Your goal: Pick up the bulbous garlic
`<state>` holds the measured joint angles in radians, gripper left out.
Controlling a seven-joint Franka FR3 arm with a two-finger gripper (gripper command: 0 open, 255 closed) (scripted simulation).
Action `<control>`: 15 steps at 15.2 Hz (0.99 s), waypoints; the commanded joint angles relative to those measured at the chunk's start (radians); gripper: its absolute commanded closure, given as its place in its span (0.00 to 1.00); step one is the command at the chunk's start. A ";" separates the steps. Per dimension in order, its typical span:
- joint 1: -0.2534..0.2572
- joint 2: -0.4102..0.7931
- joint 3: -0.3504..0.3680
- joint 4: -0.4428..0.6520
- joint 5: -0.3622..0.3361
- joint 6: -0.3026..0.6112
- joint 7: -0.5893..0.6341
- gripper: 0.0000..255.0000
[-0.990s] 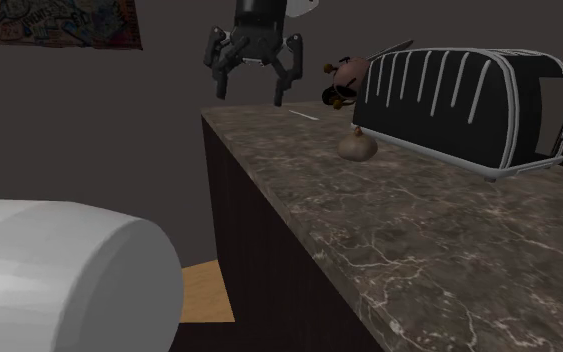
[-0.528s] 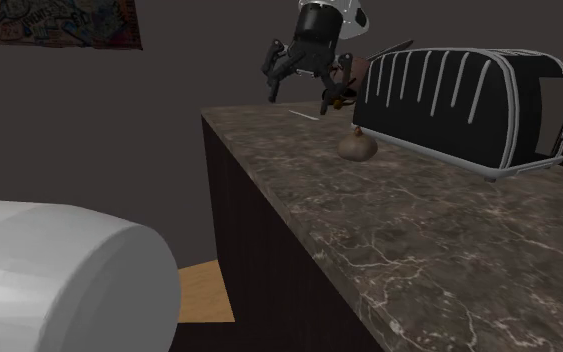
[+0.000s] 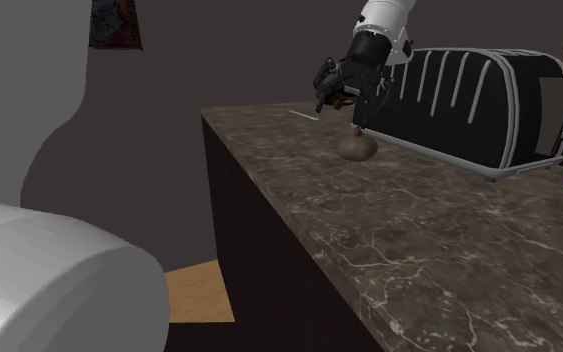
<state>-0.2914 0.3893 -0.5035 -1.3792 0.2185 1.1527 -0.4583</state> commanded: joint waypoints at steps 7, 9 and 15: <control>-0.149 0.280 0.017 0.312 0.104 -0.118 -0.042 0.00; -0.142 0.277 0.016 0.279 0.102 -0.090 -0.046 0.00; -0.136 0.275 0.015 0.253 0.101 -0.067 -0.050 1.00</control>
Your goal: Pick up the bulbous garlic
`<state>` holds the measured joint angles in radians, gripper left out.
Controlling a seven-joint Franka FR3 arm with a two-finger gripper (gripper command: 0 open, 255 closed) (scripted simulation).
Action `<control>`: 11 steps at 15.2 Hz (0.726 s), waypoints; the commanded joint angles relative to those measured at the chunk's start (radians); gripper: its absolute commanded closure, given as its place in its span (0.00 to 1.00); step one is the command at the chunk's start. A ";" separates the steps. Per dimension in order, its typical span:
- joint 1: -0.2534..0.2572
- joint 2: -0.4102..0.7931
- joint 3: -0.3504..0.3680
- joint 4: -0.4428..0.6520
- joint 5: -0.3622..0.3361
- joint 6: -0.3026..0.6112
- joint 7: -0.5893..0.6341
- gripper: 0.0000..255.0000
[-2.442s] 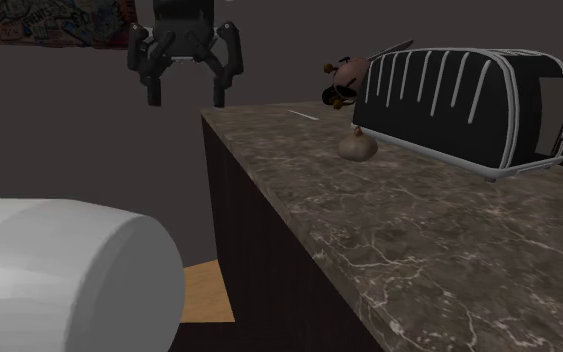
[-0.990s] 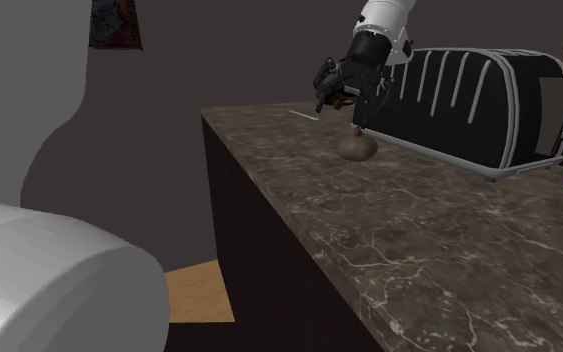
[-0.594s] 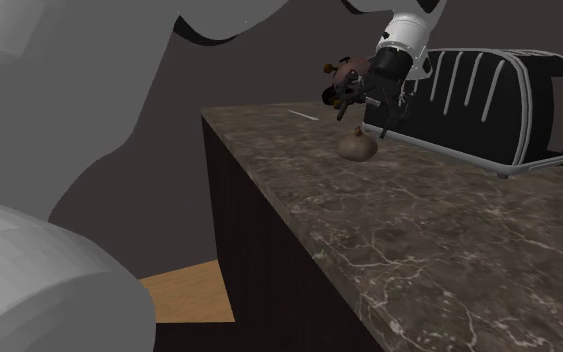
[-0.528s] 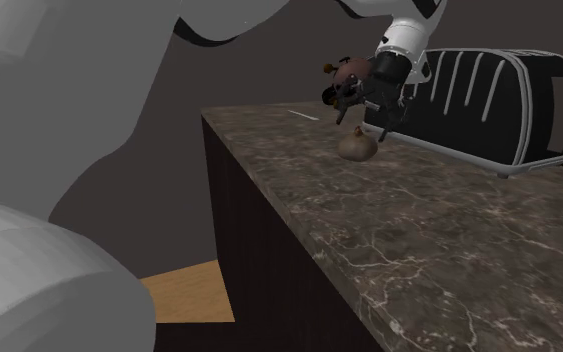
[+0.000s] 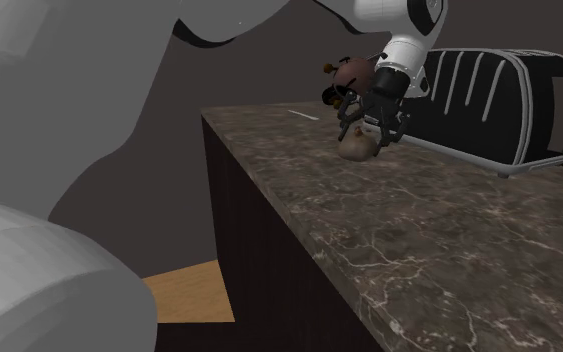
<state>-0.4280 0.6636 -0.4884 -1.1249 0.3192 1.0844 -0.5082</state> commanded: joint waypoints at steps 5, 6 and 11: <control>0.001 0.000 0.000 -0.003 0.000 0.002 0.000 1.00; 0.001 -0.001 0.000 -0.005 0.000 0.003 0.000 1.00; -0.010 0.005 0.001 0.048 0.003 -0.042 0.006 1.00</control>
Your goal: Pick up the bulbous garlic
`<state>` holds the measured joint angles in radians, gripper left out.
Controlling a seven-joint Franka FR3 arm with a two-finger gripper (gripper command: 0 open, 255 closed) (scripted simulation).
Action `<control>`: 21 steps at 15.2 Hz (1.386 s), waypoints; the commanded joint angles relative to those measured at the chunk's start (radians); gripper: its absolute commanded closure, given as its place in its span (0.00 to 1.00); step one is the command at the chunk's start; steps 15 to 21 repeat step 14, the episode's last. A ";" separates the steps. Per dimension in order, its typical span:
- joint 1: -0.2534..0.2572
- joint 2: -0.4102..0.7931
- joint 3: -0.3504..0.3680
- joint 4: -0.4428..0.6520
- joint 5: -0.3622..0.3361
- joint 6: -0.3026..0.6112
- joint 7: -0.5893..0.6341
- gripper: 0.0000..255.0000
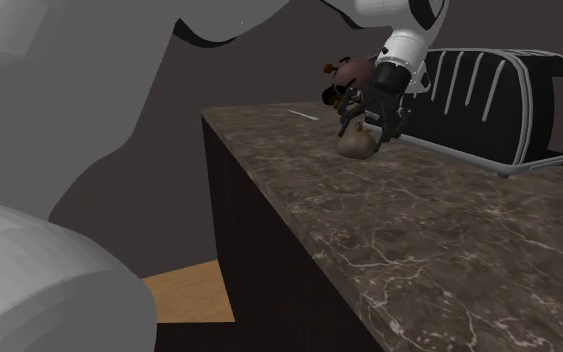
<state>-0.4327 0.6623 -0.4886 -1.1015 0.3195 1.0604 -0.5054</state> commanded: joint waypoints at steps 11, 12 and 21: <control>-0.072 0.063 0.015 0.282 0.035 -0.207 0.037 1.00; -0.083 0.074 0.019 0.319 0.041 -0.230 0.043 1.00; -0.084 0.076 0.019 0.324 0.042 -0.233 0.043 1.00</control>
